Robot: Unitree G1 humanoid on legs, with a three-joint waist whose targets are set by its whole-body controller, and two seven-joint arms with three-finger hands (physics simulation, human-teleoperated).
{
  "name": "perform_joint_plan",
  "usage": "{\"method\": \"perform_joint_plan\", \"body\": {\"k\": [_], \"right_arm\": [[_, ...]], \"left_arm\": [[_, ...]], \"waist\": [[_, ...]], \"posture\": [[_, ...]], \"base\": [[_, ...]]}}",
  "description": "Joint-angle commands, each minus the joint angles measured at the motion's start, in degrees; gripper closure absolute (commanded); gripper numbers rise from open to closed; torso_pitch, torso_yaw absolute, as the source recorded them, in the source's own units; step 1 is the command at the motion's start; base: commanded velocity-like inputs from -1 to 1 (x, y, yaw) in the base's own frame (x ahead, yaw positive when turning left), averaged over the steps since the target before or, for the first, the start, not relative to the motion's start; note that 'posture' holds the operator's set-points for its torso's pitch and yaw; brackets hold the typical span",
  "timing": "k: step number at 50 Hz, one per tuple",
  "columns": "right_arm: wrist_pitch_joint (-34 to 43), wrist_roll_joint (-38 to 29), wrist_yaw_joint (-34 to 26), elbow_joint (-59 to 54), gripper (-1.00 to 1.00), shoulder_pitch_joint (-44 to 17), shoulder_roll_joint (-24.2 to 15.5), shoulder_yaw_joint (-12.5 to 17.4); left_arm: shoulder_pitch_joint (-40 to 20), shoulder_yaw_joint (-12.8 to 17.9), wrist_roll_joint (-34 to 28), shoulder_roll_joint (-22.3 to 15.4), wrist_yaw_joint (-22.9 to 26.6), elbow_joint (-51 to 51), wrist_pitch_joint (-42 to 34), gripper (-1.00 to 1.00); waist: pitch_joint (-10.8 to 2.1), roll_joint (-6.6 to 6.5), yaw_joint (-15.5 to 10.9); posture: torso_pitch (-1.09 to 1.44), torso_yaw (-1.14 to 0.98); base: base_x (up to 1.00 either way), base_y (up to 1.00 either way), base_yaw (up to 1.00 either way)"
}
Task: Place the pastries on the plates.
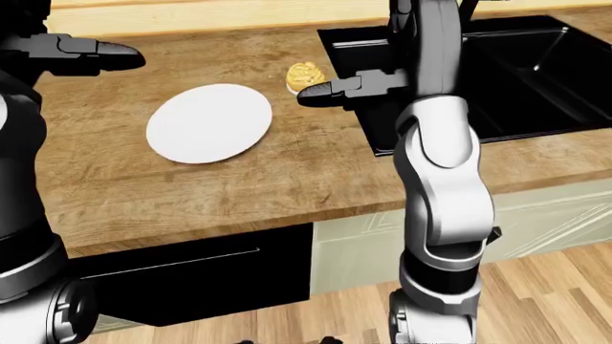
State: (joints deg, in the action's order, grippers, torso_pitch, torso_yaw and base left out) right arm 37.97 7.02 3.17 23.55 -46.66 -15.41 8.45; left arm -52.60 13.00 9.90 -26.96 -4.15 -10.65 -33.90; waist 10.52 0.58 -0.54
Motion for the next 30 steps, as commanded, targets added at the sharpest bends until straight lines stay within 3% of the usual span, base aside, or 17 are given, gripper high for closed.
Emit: {"method": "perform_joint_plan", "body": {"k": [1, 7, 12, 14, 18, 20, 21, 26, 30], "right_arm": [[-1.2, 0.0, 0.3, 2.0, -1.0, -2.1, -0.6, 0.5], [-1.5, 0.1, 0.3, 2.0, -1.0, -1.9, -0.6, 0.4], [-1.4, 0.5, 0.3, 2.2, -1.0, -1.9, -0.6, 0.6], [-1.4, 0.5, 0.4, 2.2, -1.0, -1.8, -0.7, 0.7], [-1.3, -0.6, 0.6, 1.6, -1.0, -1.5, -0.8, 0.5], [-1.4, -0.7, 0.8, 1.1, -1.0, -1.7, -0.7, 0.6], [-1.6, -0.7, 0.9, 0.9, -1.0, -1.8, -0.7, 0.6], [-1.5, -1.5, 0.7, 0.7, -1.0, -1.7, -1.1, 0.1], [-1.6, -2.5, -0.1, 0.6, -1.0, -1.7, -0.9, -0.2]], "left_arm": [[-1.8, 1.1, -0.2, -1.0, -0.1, -1.7, 1.6, -1.0], [-1.7, 1.1, -0.2, -1.2, 0.1, -2.5, 1.0, -1.0], [-1.8, 1.1, -0.4, -1.4, 0.2, -2.5, 0.7, -1.0], [-1.9, 1.0, -0.5, -1.3, 0.3, -2.4, 0.8, -1.0], [-2.2, 0.8, -0.9, -1.1, 0.5, -1.9, 1.0, -1.0], [-2.4, 0.6, -1.2, -1.0, 0.6, -1.4, 1.3, -1.0], [-2.5, 0.6, -1.2, -0.9, 0.7, -1.2, 1.3, -1.0], [-2.8, 0.5, -1.6, -0.9, 0.9, -1.3, 1.1, -1.0], [-2.7, 0.6, -1.7, -0.7, 1.1, -1.6, 0.9, -1.0]], "waist": [[-3.55, -0.28, -0.4], [-3.4, -2.93, 0.2], [-3.47, -4.2, -0.2], [-3.66, -3.19, -0.6], [-1.97, -0.55, -0.9], [-3.18, 2.6, -1.2], [-2.4, 0.69, -0.7], [-2.21, -1.67, 0.7], [-2.24, -1.5, 0.9]], "posture": [[0.22, 0.0], [0.22, 0.0], [0.22, 0.0], [0.22, 0.0], [0.22, 0.0], [0.22, 0.0], [0.22, 0.0], [0.22, 0.0], [0.22, 0.0]], "base": [[0.0, 0.0, 0.14], [0.0, 0.0, 0.59], [0.0, 0.0, 0.63], [0.0, 0.0, 0.62], [0.0, 0.0, 0.2], [0.0, 0.0, 0.0], [0.0, 0.0, 0.0], [0.0, 0.0, 0.0], [0.0, 0.0, 0.0]]}}
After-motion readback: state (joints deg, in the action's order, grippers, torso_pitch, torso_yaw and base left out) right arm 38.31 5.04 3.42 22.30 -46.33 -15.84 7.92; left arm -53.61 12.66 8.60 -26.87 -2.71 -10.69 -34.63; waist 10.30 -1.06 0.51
